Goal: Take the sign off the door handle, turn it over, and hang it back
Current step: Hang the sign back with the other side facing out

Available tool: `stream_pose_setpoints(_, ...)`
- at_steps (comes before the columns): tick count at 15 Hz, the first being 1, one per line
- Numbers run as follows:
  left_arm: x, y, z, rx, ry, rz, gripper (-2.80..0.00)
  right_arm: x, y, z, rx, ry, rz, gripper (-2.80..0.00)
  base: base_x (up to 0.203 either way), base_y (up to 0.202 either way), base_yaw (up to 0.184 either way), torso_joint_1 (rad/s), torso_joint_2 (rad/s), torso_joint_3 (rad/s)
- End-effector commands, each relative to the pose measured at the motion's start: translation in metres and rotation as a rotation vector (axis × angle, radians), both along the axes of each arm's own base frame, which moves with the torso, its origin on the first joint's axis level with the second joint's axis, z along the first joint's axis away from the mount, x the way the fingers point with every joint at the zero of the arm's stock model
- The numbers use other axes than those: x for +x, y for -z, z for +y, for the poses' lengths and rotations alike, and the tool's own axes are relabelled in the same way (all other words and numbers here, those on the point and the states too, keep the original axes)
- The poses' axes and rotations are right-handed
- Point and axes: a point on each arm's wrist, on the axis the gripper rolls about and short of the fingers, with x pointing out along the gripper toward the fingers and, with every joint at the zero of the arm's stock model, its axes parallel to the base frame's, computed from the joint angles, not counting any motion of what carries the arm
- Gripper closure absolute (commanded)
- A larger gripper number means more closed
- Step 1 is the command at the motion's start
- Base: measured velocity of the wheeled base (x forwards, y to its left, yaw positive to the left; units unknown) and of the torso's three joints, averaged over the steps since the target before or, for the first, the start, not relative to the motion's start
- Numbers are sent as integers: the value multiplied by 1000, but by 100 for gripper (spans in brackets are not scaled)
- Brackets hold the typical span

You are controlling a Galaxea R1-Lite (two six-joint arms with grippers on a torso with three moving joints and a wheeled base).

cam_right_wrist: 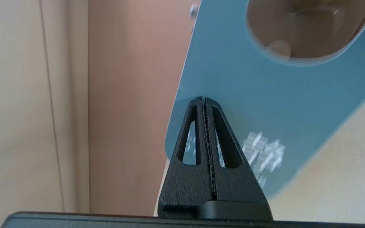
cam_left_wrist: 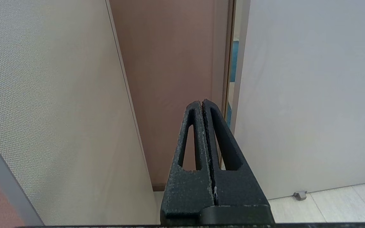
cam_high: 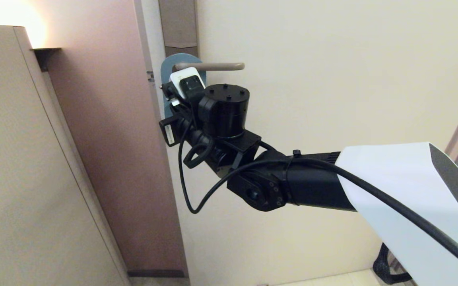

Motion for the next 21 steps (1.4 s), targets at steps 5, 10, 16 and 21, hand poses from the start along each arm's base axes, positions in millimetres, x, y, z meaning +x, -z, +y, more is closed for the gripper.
stream_pose_setpoints(5, 0, 0, 0, 0, 0, 2, 0, 7, 1, 5, 25, 13, -22, 0, 0, 0, 0, 0, 0, 0)
stream_pose_setpoints(10, 0, 0, 0, 0, -1, 2, 0, 5, -5, 3, 28, 14, -29, 0, 0, 0, 0, 0, 0, 0)
stream_pose_setpoints(16, 0, 0, 0, 0, -1, 1, 0, -12, -31, -20, 19, 20, -25, 0, 0, 0, 0, 0, 0, 0)
stream_pose_setpoints(21, 0, 0, 0, 0, 1, 1, 0, -38, -44, -55, -54, 27, 21, 0, 0, 0, 0, 0, 0, 0)
